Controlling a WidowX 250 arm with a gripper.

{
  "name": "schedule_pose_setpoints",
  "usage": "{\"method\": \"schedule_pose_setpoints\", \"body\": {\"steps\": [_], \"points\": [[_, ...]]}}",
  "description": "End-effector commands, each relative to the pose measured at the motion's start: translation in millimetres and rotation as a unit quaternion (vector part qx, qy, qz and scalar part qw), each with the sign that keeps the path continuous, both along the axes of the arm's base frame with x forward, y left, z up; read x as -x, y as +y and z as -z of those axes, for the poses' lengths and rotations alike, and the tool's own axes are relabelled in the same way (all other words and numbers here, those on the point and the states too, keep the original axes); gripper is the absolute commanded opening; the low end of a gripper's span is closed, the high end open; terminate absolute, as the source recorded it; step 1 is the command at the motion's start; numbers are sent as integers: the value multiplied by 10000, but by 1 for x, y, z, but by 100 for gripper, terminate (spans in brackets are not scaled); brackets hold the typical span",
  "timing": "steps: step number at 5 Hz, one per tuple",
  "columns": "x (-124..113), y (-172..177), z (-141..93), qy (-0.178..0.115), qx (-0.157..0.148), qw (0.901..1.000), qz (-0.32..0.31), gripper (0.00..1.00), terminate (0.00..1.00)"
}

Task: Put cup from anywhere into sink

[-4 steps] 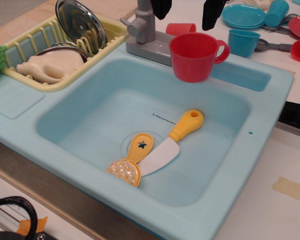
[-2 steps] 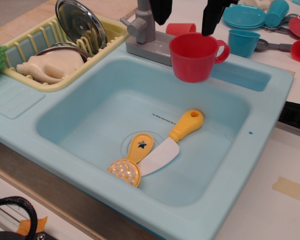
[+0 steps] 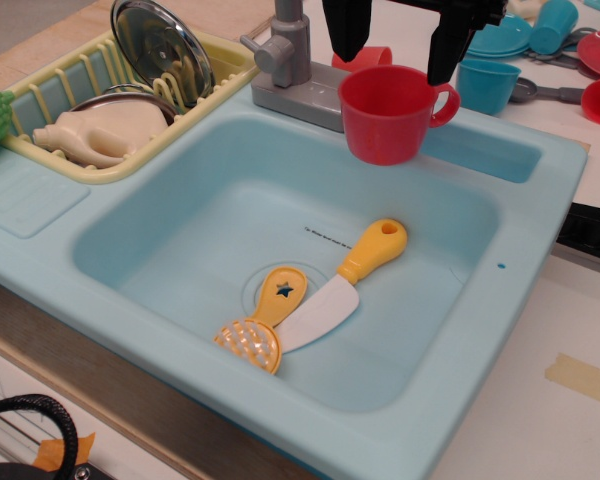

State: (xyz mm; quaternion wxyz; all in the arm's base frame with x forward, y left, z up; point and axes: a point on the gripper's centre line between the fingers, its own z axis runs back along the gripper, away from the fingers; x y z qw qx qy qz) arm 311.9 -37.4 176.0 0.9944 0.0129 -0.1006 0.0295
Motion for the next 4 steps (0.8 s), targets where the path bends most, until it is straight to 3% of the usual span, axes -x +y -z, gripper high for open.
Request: {"method": "schedule_pose_setpoints", "body": {"steps": [1,4], "points": [[-3,-14,3,-44,219,9997,85,100,0],[-4,-16,32,165,346,9993,-39,100,0]]}}
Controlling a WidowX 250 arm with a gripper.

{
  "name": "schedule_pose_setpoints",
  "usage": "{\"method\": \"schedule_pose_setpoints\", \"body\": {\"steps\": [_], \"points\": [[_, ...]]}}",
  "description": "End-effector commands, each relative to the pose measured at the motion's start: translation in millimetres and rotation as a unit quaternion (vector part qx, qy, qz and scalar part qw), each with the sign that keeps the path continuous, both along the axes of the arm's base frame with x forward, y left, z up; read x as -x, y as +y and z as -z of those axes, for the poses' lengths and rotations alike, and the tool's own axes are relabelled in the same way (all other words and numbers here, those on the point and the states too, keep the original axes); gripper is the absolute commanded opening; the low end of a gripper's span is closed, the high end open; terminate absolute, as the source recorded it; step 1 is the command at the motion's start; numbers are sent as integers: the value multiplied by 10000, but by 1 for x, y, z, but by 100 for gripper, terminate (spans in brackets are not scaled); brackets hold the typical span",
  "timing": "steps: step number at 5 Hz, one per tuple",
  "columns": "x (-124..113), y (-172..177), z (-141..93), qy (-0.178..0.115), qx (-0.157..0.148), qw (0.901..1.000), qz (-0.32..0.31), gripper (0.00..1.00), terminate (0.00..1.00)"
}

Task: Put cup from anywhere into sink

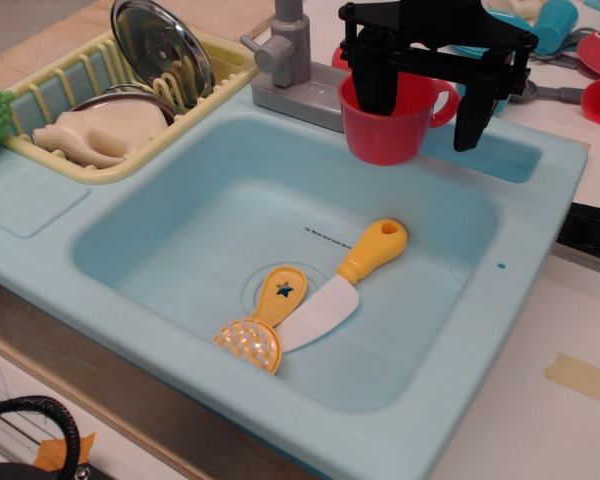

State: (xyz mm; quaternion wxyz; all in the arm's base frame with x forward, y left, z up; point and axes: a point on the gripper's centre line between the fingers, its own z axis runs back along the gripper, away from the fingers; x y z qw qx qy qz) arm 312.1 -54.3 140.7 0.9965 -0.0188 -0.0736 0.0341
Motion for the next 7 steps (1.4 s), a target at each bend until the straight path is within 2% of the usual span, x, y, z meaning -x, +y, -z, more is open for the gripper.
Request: {"method": "schedule_pose_setpoints", "body": {"steps": [1,3,5,6,7], "points": [[-6,1,5,62,88,9999,-87,0,0],[-3,0,4,3,39,9999,-150,0,0],[16,10,-6,-36,-252,9979,-594,0,0],[26,19,-3,41,-277,9964,-795,0,0],[35,33,10,146,-197,9948,-992,0,0]]}}
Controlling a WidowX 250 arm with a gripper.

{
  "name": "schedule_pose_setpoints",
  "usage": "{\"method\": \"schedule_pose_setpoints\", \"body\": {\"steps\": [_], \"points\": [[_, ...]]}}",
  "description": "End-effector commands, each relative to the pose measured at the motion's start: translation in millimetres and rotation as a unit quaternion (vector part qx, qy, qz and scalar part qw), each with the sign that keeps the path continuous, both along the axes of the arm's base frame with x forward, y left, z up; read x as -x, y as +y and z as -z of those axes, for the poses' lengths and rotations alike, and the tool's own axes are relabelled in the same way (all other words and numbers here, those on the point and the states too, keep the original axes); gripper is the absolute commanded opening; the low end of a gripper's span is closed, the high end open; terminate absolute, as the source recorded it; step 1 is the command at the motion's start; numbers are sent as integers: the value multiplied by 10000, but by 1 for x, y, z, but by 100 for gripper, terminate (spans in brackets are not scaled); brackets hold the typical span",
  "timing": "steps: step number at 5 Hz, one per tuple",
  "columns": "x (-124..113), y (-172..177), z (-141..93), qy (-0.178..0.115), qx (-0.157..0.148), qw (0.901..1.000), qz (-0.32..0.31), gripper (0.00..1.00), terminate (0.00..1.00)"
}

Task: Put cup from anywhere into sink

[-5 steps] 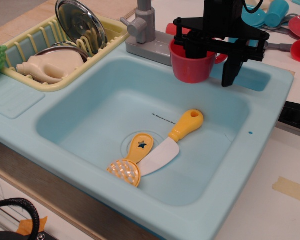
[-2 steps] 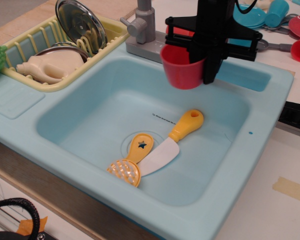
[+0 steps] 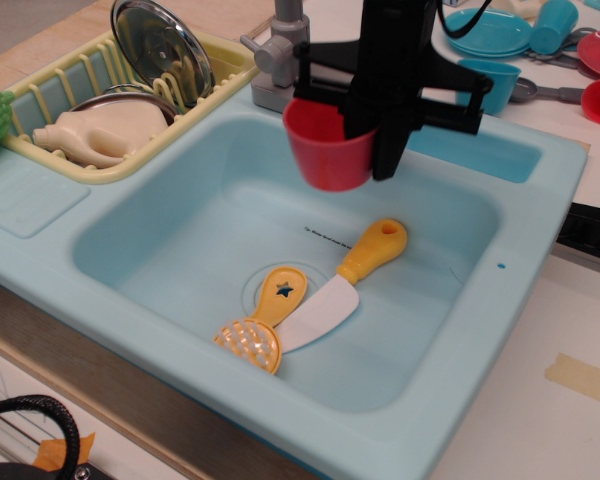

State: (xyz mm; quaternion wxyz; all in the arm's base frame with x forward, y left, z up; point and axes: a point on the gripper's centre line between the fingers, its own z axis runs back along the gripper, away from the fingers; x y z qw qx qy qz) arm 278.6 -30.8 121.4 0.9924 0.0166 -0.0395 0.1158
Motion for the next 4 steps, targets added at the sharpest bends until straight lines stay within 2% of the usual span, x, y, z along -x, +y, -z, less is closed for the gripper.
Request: {"method": "schedule_pose_setpoints", "body": {"steps": [1,2,3,4], "points": [[9,20,-2,-244,51,9993,-284,0,0],[11,36,8,-196,59,9995,-221,0,0],[16,41,8,-322,-6,9993,-200,100,0],[16,46,7,-336,42,9992,-194,100,0]]}}
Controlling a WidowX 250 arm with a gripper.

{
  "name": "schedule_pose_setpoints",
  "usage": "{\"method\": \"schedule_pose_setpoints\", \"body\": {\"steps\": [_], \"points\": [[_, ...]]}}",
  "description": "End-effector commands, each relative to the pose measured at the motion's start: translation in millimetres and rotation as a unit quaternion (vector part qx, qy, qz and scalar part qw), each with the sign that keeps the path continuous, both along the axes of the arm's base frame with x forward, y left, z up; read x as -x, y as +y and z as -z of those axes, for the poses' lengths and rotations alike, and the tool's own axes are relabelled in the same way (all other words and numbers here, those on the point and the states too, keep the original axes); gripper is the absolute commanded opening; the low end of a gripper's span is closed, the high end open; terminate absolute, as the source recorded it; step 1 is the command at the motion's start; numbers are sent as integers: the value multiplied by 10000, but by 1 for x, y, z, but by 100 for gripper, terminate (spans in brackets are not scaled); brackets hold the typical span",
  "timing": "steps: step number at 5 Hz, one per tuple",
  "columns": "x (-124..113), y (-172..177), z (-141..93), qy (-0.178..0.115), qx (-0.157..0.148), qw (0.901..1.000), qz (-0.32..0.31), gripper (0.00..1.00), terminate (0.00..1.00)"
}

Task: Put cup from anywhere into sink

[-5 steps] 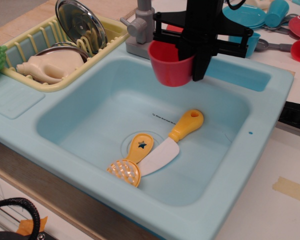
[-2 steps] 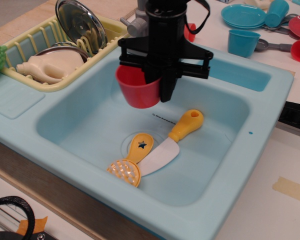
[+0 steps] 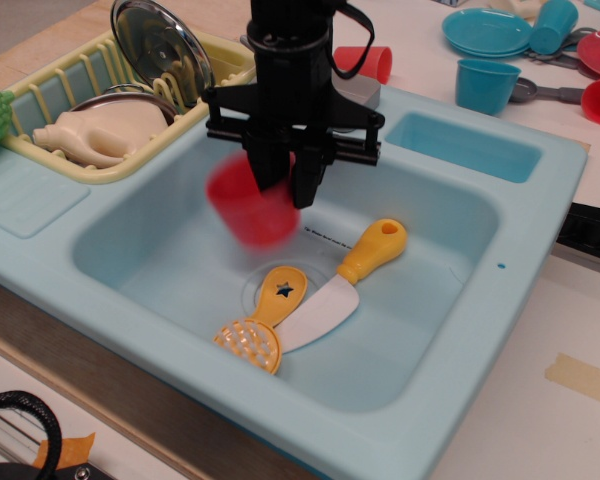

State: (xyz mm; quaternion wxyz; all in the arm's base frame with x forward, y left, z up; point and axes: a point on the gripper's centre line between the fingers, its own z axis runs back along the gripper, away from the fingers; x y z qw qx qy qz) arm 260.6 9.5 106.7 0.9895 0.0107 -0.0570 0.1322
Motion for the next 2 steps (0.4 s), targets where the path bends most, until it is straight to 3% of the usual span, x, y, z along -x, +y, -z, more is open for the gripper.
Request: {"method": "schedule_pose_setpoints", "body": {"steps": [1,2], "points": [[-2,5,-8,-151,-4,9999,-33,100,0],[-2,5,-8,-151,-4,9999,-33,100,100]]}}
